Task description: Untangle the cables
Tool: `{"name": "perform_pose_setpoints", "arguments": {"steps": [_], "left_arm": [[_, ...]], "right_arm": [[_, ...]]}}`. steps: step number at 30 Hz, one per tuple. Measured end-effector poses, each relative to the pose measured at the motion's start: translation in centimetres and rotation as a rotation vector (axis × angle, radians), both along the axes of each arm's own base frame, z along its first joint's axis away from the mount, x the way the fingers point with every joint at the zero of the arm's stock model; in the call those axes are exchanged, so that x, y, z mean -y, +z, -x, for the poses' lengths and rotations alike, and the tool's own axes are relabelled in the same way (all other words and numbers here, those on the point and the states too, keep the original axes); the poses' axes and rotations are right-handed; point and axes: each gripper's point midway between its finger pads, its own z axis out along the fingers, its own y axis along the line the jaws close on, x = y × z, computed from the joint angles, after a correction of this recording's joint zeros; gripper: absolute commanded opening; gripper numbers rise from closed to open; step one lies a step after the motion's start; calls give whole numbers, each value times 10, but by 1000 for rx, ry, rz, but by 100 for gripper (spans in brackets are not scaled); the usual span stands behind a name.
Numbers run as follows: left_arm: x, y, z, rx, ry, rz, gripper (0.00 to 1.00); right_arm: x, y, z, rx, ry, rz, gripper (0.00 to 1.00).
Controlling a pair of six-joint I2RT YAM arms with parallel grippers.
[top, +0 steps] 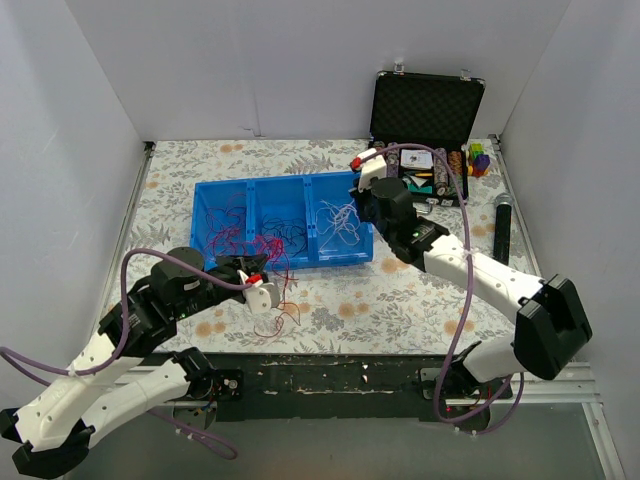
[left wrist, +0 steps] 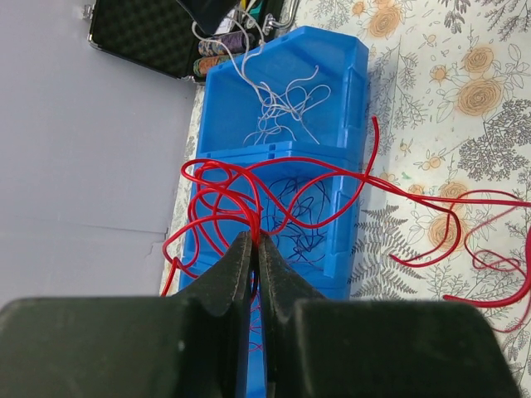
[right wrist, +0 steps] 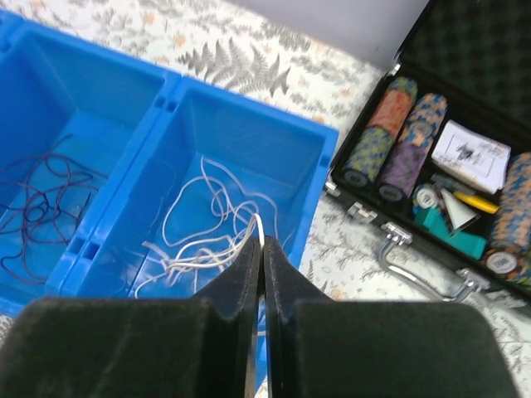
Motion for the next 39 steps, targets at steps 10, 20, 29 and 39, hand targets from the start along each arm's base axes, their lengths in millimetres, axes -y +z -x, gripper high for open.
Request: {"name": "perform_pose_setpoints", "arguments": {"steps": [10,20,29,39], "left_arm": [[-1,0,0,10,-5,-16,0],[-4,8,-9,48,37,3,0],[0,13,-18,58,54,-10,0],[1,33,-19,79,55,16,0]], "right_arm": [[-9,-11,7,-63,57,-28,87],[-14,59,131,73,433,-338,88],[-50,-17,212,-140,735,-326,90],[-113,-63,231,-189,871,-275,88]]}}
